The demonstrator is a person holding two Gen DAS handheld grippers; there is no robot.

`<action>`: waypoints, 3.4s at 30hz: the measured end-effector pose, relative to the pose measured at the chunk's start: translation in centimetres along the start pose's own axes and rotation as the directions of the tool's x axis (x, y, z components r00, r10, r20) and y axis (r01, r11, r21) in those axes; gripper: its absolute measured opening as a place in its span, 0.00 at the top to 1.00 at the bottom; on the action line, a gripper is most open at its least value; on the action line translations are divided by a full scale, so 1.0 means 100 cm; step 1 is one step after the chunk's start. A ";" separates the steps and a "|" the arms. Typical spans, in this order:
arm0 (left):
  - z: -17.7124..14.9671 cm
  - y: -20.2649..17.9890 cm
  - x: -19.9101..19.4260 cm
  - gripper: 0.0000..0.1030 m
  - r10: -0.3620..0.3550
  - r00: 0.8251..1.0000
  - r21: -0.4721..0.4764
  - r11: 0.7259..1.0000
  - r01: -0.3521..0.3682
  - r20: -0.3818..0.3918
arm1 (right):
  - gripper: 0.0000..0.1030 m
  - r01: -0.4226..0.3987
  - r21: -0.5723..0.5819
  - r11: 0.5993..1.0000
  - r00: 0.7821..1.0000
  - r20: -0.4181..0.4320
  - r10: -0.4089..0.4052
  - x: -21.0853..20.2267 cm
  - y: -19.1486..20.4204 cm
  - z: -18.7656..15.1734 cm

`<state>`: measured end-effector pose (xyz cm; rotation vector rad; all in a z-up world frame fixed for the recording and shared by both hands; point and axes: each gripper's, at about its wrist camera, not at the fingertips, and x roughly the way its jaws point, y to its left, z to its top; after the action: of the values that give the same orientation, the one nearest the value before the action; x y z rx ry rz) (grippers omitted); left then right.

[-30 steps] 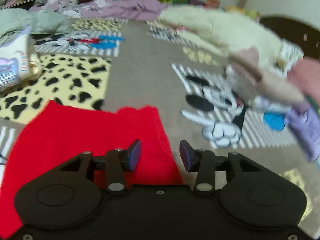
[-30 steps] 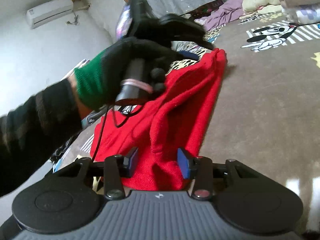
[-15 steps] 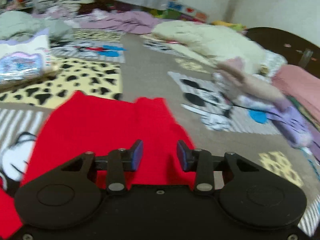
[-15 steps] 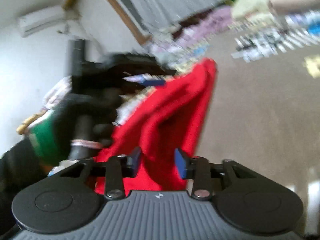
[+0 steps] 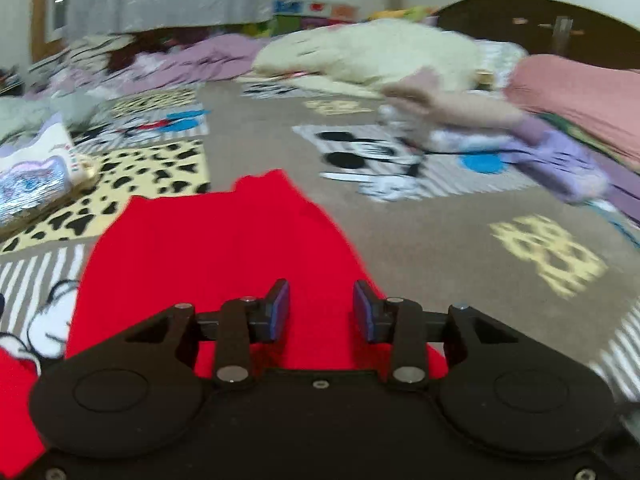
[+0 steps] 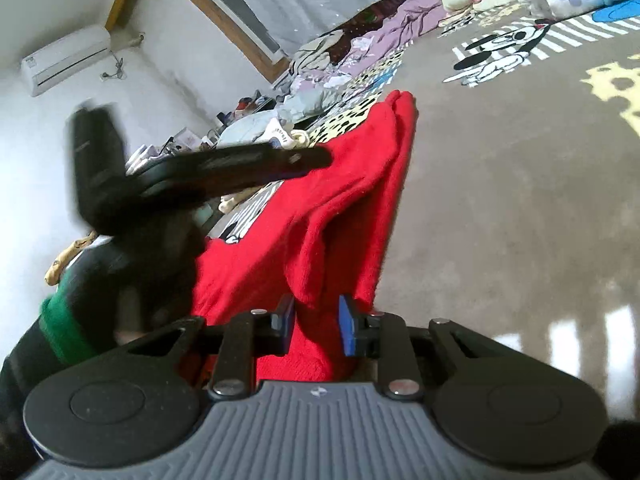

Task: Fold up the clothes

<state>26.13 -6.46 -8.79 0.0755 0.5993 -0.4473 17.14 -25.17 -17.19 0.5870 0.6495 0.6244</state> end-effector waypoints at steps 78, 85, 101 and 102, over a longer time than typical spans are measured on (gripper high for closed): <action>-0.065 0.269 -0.131 0.96 0.286 0.932 -0.738 0.674 -0.031 0.223 | 0.66 0.274 -0.180 0.945 0.949 0.212 -0.235 0.001 0.028 0.014; 0.003 0.170 -0.132 0.96 0.209 0.916 -0.534 0.846 0.006 0.341 | 0.66 0.221 -0.121 0.968 0.962 0.189 -0.196 0.002 0.017 0.016; 0.045 -0.070 -0.014 0.96 0.104 0.965 -0.153 0.986 -0.068 0.242 | 0.64 0.111 0.188 0.976 0.967 0.206 -0.150 -0.042 -0.052 0.015; 0.042 -0.079 -0.008 0.96 0.100 0.968 -0.135 0.988 -0.070 0.232 | 0.64 0.101 0.211 0.972 0.967 0.210 -0.146 -0.046 -0.057 0.015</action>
<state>24.40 -14.16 -4.38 -0.0721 0.3848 -0.3278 17.18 -32.51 -18.33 0.7851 0.5344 0.3701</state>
